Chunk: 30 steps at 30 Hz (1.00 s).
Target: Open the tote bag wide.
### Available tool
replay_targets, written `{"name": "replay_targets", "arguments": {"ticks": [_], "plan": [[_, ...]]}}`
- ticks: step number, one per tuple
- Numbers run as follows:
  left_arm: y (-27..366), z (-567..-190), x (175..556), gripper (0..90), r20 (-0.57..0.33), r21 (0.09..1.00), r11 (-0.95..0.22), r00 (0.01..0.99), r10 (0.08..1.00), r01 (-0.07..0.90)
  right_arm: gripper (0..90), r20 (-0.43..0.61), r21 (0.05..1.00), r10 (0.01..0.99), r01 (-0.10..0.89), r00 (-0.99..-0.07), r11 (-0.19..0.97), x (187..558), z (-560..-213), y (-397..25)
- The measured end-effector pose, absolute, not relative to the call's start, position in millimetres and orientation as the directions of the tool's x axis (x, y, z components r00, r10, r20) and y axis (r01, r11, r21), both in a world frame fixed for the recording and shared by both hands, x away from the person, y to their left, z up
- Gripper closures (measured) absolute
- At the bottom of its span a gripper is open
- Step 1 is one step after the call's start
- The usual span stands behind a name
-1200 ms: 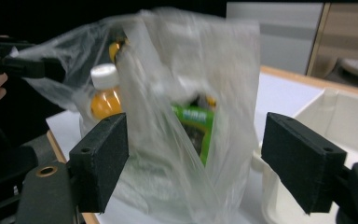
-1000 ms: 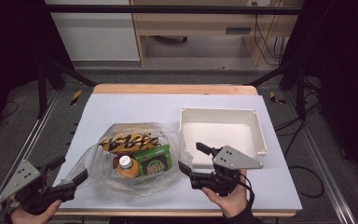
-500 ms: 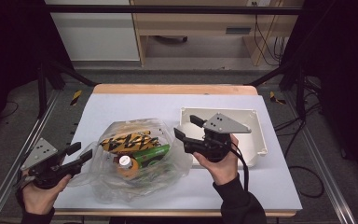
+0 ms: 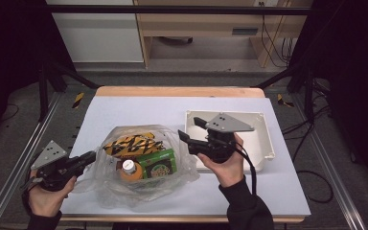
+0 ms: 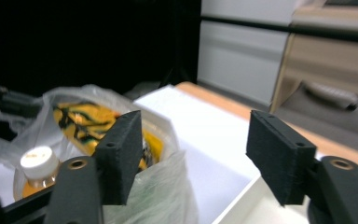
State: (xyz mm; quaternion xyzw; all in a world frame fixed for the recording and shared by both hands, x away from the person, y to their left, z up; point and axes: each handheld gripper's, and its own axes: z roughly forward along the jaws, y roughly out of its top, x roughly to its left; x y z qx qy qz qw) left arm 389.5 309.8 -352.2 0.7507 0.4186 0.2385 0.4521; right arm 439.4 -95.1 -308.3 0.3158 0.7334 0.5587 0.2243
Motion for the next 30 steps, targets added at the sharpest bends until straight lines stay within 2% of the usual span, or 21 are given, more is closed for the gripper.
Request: {"name": "replay_targets", "arguments": {"ticks": [5, 11, 14, 18, 26, 30], "plan": [[310.8, -354.1, 389.0, 89.1, -0.025, 0.884, -0.229, 0.53, 0.848, 0.408, 43.5, 0.012, 0.933, 0.69, 0.256, -0.723, 0.252, 448.0, -333.7, -71.6], [315.3, -358.8, 390.0, 89.6, -0.059, 0.888, -0.198, 0.53, 0.846, 0.415, 49.4, 0.02, 0.911, 0.688, 0.297, -0.726, 0.287, 451.3, -359.2, -62.3], [315.7, -361.1, 391.3, 89.8, -0.072, 0.889, -0.187, 0.53, 0.845, 0.419, 69.7, 0.014, 0.89, 0.677, 0.318, -0.735, 0.327, 452.2, -374.4, -60.5], [315.8, -360.3, 393.0, 89.9, -0.083, 0.897, -0.169, 0.533, 0.842, 0.407, 89.1, 0.02, 0.881, 0.667, 0.328, -0.745, 0.34, 451.2, -379.9, -62.5], [322.0, -357.7, 406.5, 90.0, -0.101, 0.919, -0.104, 0.483, 0.87, 0.379, 90.0, 0.012, 0.909, 0.729, 0.311, -0.685, 0.276, 457.4, -377.2, -68.8], [320.3, -362.2, 421.3, 90.0, -0.092, 0.914, -0.107, 0.457, 0.885, 0.392, 90.0, -0.015, 0.897, 0.752, 0.324, -0.659, 0.302, 463.1, -382.7, -66.0]]}}
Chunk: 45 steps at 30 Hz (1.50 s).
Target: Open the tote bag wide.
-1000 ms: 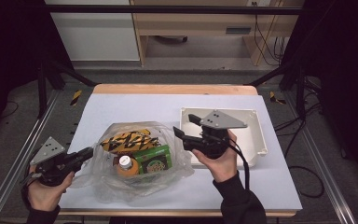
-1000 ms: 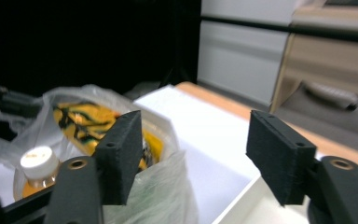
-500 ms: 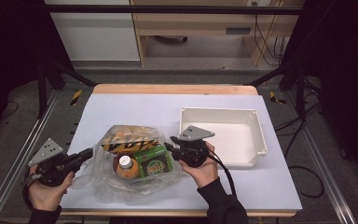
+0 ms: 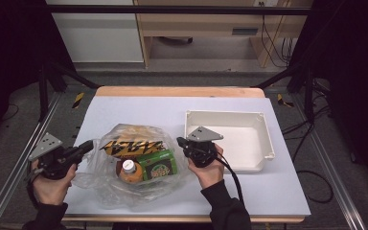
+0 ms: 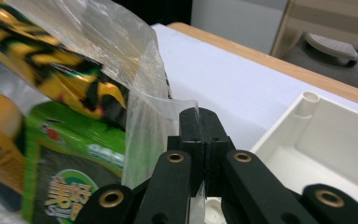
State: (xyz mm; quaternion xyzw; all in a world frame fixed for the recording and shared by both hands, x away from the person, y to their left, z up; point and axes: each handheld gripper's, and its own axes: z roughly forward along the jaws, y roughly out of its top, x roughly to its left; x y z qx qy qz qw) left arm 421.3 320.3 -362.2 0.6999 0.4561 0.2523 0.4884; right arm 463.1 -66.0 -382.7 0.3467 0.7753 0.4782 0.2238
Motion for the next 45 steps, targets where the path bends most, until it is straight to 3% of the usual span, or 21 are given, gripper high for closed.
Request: {"name": "replay_targets", "arguments": {"ticks": [13, 25, 35, 36, 40, 43, 45], "plan": [[304.2, -419.5, 478.8, 90.0, -0.114, 0.82, -0.152, 0.417, 0.902, 0.552, 90.0, -0.037, 0.844, 0.762, 0.387, -0.646, 0.37, 472.6, -411.8, -54.6], [312.4, -466.6, 485.7, 90.0, -0.142, 0.742, -0.161, 0.388, 0.911, 0.65, 89.4, -0.025, 0.817, 0.744, 0.415, -0.668, 0.4, 476.6, -428.9, -50.5], [313.5, -474.1, 481.9, 89.2, -0.148, 0.736, -0.164, 0.394, 0.907, 0.656, 65.8, -0.014, 0.859, 0.733, 0.367, -0.68, 0.357, 459.9, -416.3, -60.2], [314.1, -474.8, 481.1, 89.3, -0.148, 0.734, -0.166, 0.394, 0.907, 0.659, 61.2, 0.0, 0.874, 0.72, 0.35, -0.694, 0.336, 449.3, -408.6, -68.7], [314.4, -476.1, 480.0, 89.4, -0.15, 0.737, -0.161, 0.392, 0.908, 0.657, 56.5, 0.033, 0.895, 0.689, 0.329, -0.724, 0.302, 426.5, -403.3, -81.1], [314.3, -476.1, 479.2, 89.4, -0.156, 0.738, -0.157, 0.392, 0.907, 0.656, 56.9, 0.036, 0.886, 0.685, 0.34, -0.728, 0.315, 418.9, -407.6, -83.4], [314.9, -476.4, 477.9, 89.3, -0.16, 0.739, -0.155, 0.394, 0.905, 0.656, 66.9, 0.05, 0.869, 0.665, 0.36, -0.745, 0.339, 408.8, -420.0, -85.5]]}}
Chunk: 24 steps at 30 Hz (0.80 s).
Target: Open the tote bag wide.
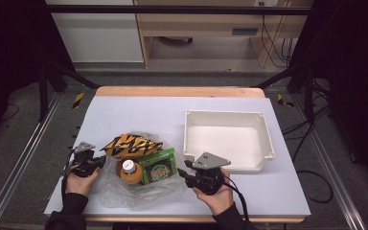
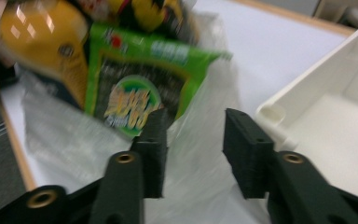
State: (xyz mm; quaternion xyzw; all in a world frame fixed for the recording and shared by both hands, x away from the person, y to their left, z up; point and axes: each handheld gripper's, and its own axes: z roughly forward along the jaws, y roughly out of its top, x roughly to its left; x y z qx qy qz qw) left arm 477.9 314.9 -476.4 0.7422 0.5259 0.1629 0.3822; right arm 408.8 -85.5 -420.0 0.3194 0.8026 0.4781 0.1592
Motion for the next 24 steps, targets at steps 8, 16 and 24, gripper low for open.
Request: {"name": "replay_targets", "arguments": {"ticks": [8, 16, 24], "plan": [[314.9, -478.3, 477.1, 89.3, -0.173, 0.732, -0.154, 0.4, 0.9, 0.664, 82.3, 0.057, 0.821, 0.674, 0.419, -0.737, 0.388, 406.7, -456.8, -84.9], [314.0, -480.6, 476.3, 88.7, -0.178, 0.729, -0.148, 0.393, 0.902, 0.669, 86.2, 0.042, 0.755, 0.704, 0.484, -0.709, 0.442, 412.1, -479.7, -85.7], [320.3, -472.2, 471.3, 59.6, -0.171, 0.758, -0.125, 0.381, 0.909, 0.64, 83.8, 0.046, 0.762, 0.702, 0.479, -0.71, 0.435, 412.8, -486.7, -89.2]]}}
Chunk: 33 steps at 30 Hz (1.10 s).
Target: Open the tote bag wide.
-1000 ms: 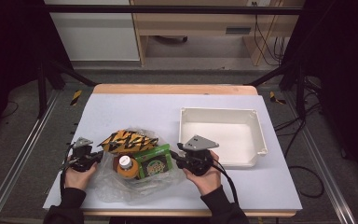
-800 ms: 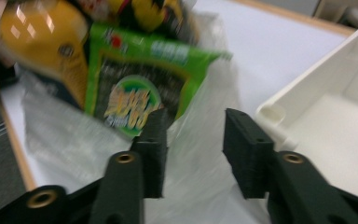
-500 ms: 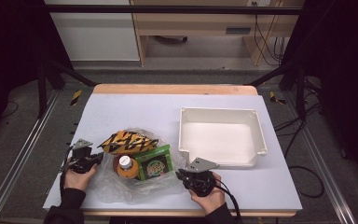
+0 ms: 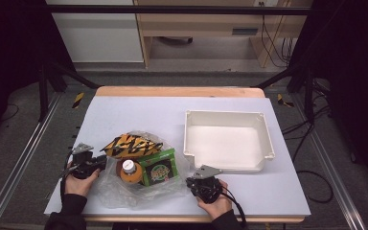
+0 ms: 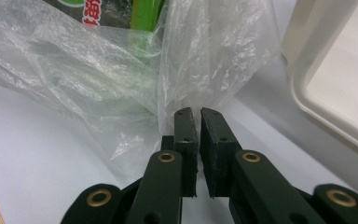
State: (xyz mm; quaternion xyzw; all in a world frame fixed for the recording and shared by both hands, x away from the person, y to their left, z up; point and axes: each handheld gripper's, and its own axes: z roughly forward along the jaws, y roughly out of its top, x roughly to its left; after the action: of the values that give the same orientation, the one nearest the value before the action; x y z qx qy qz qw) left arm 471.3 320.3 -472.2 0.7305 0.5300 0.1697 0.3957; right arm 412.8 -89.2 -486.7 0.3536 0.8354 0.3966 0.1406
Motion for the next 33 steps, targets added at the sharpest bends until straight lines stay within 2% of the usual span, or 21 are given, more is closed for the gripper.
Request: {"name": "replay_targets", "arguments": {"ticks": [5, 11, 16, 23, 28, 30, 32, 33], "plan": [[328.3, -452.7, 459.9, 43.2, -0.165, 0.81, -0.098, 0.385, 0.908, 0.579, 78.9, 0.05, 0.775, 0.702, 0.471, -0.711, 0.421, 412.4, -481.9, -92.2], [329.9, -428.7, 447.5, 35.3, -0.161, 0.86, -0.076, 0.409, 0.898, 0.505, 72.3, 0.06, 0.82, 0.685, 0.427, -0.726, 0.381, 408.5, -468.8, -97.3], [328.4, -410.4, 438.0, 33.1, -0.139, 0.89, -0.08, 0.433, 0.891, 0.45, 68.4, 0.057, 0.853, 0.676, 0.388, -0.734, 0.349, 404.8, -454.5, -99.5], [332.0, -388.3, 425.5, 31.7, -0.098, 0.923, -0.08, 0.43, 0.898, 0.377, 61.6, 0.054, 0.883, 0.673, 0.351, -0.737, 0.313, 401.6, -440.2, -100.0], [339.0, -370.5, 411.8, 30.5, -0.086, 0.941, -0.068, 0.427, 0.9, 0.331, 60.9, 0.054, 0.892, 0.666, 0.336, -0.744, 0.303, 400.5, -435.1, -97.0], [339.7, -366.9, 408.1, 34.5, -0.071, 0.942, -0.078, 0.423, 0.903, 0.326, 65.0, 0.054, 0.892, 0.664, 0.335, -0.746, 0.303, 399.7, -434.0, -95.8], [340.4, -365.6, 406.5, 43.9, -0.071, 0.941, -0.079, 0.421, 0.904, 0.328, 66.6, 0.051, 0.893, 0.662, 0.332, -0.748, 0.306, 399.2, -433.6, -95.8], [342.3, -364.5, 403.8, 50.1, -0.068, 0.933, -0.088, 0.412, 0.909, 0.348, 70.5, 0.056, 0.891, 0.664, 0.338, -0.746, 0.304, 399.0, -433.1, -97.0]]}}
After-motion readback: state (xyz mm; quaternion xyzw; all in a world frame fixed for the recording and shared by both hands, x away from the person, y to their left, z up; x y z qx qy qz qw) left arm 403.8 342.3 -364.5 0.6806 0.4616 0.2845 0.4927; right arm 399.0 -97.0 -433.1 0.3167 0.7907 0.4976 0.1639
